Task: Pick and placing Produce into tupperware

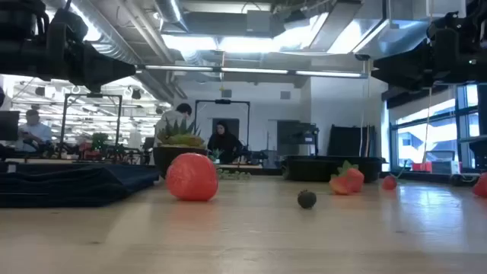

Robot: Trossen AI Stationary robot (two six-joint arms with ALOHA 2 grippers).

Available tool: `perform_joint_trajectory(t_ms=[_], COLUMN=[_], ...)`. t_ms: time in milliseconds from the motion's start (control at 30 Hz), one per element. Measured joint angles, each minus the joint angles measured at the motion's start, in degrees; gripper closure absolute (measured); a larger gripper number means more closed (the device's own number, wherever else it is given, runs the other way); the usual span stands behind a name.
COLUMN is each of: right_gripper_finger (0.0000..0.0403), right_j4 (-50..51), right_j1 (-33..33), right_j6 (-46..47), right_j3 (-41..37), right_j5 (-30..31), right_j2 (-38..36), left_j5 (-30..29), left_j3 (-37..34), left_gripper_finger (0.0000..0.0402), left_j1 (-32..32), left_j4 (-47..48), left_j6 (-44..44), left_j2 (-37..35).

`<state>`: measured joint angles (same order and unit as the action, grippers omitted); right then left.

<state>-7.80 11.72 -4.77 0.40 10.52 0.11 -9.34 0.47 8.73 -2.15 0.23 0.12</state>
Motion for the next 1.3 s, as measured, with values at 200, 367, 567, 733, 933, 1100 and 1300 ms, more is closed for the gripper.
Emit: perform_joint_trajectory(t_ms=[200,367,567,733,933,1100,1300], right_gripper_finger=[0.0105,0.0105,0.0105,0.0105,0.0105,0.0105,0.0105], right_j4=[0.0,0.0,0.0,0.0,0.0,0.0,0.0], right_j1=[0.0,0.0,0.0,0.0,0.0,0.0,0.0], right_j6=[0.0,0.0,0.0,0.0,0.0,0.0,0.0], right_j3=[0.0,0.0,0.0,0.0,0.0,0.0,0.0], right_j5=[0.0,0.0,0.0,0.0,0.0,0.0,0.0], right_j2=[0.0,0.0,0.0,0.0,0.0,0.0,0.0], left_j5=[0.0,0.0,0.0,0.0,0.0,0.0,0.0], left_j3=[0.0,0.0,0.0,0.0,0.0,0.0,0.0], left_gripper_finger=[0.0351,0.0342,0.0331,0.0322,0.0312,0.0305,0.0296], left_j1=[0.0,0.0,0.0,0.0,0.0,0.0,0.0], left_j4=[0.0,0.0,0.0,0.0,0.0,0.0,0.0], left_j6=[0.0,0.0,0.0,0.0,0.0,0.0,0.0], left_j2=[0.0,0.0,0.0,0.0,0.0,0.0,0.0])
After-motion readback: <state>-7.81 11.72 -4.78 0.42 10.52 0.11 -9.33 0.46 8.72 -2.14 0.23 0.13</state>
